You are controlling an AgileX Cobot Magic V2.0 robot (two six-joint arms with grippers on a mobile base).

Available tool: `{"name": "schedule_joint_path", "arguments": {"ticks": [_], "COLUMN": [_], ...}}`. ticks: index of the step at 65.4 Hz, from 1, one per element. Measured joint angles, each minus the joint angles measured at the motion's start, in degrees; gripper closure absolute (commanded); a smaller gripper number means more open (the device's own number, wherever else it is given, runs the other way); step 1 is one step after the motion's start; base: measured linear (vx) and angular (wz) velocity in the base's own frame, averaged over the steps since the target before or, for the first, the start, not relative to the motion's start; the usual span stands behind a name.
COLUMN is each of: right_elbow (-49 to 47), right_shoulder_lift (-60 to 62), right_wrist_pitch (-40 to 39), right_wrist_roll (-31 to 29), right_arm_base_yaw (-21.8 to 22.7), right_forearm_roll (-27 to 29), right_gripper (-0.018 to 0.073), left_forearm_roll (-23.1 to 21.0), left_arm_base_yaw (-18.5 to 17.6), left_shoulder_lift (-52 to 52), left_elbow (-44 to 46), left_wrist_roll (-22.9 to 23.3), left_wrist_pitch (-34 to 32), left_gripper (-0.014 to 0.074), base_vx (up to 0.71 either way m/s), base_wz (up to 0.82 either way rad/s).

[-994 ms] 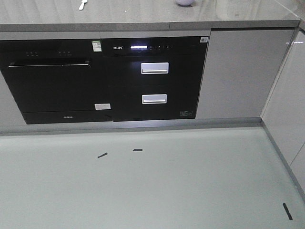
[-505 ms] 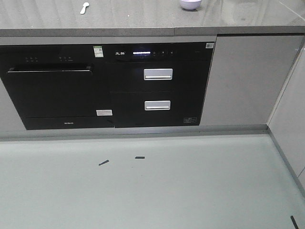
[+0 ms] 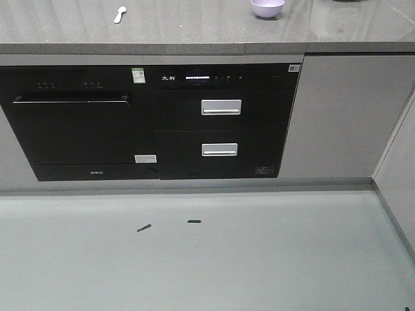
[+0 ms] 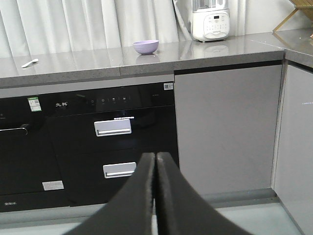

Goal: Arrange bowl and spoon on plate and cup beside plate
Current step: 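Continue driving forward, approaching the counter with the lavender bowl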

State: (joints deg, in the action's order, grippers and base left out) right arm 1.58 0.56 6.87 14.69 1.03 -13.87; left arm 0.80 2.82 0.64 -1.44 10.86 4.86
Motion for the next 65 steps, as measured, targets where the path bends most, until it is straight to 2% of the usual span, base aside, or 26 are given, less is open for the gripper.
{"name": "schedule_joint_path", "arguments": {"ticks": [65], "right_elbow": [0.0], "right_shoulder_lift": [0.0], "right_wrist_pitch": [0.0], "right_wrist_roll": [0.0], "right_arm_base_yaw": [0.0], "right_forearm_roll": [0.0], "right_gripper": [0.0565], "left_forearm_roll": [0.0], "left_arm_base_yaw": [0.0], "left_shoulder_lift": [0.0], "left_elbow": [0.0], "left_wrist_roll": [0.0], "left_wrist_pitch": [0.0], "left_gripper": [0.0602], "base_vx": [0.06], "base_wz": [0.03]}}
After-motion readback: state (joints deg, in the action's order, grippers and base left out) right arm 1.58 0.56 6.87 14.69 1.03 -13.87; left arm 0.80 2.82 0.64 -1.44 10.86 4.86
